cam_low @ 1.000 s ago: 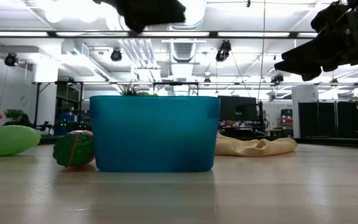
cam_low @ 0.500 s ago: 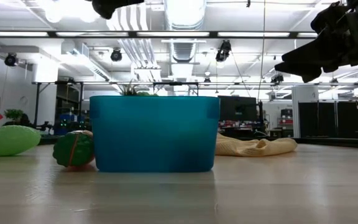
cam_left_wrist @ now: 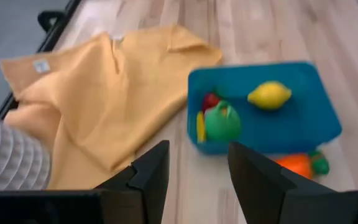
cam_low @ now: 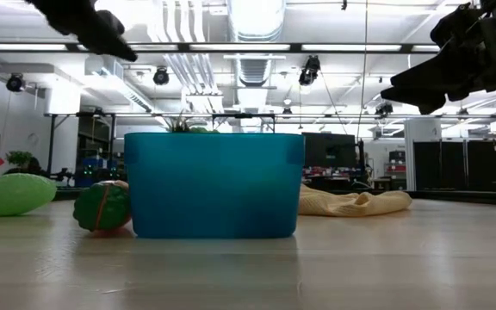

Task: Pick and placing Produce into tupperware
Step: Put the melon into the bin

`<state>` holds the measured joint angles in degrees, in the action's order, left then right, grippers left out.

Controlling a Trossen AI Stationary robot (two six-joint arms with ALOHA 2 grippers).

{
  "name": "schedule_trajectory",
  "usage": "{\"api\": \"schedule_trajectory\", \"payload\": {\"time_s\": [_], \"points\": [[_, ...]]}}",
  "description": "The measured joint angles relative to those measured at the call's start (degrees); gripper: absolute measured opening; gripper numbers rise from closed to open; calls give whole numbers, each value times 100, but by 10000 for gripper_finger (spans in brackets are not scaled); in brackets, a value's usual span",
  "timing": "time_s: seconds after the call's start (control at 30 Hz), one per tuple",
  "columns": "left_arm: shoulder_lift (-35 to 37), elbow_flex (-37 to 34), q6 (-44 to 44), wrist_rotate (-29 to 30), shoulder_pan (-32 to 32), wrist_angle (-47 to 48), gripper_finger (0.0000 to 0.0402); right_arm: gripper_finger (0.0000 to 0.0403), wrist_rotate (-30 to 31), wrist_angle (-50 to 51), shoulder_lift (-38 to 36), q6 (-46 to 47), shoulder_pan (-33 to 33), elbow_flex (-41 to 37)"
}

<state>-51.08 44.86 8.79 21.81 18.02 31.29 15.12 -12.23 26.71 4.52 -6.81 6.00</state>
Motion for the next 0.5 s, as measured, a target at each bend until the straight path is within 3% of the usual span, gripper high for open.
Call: {"api": "schedule_trajectory", "payload": {"time_s": [0.23,0.37,0.5], "points": [[10,7,594,191,-4,827,148,228,1,-2,-1,-1,0,0],[-102,2,1045,712,-67,1216,152,228,1,-2,1,1,0,-1],[-255,15,1880,921,-291,1530,192,228,1,-15,1,1,0,0]]}}
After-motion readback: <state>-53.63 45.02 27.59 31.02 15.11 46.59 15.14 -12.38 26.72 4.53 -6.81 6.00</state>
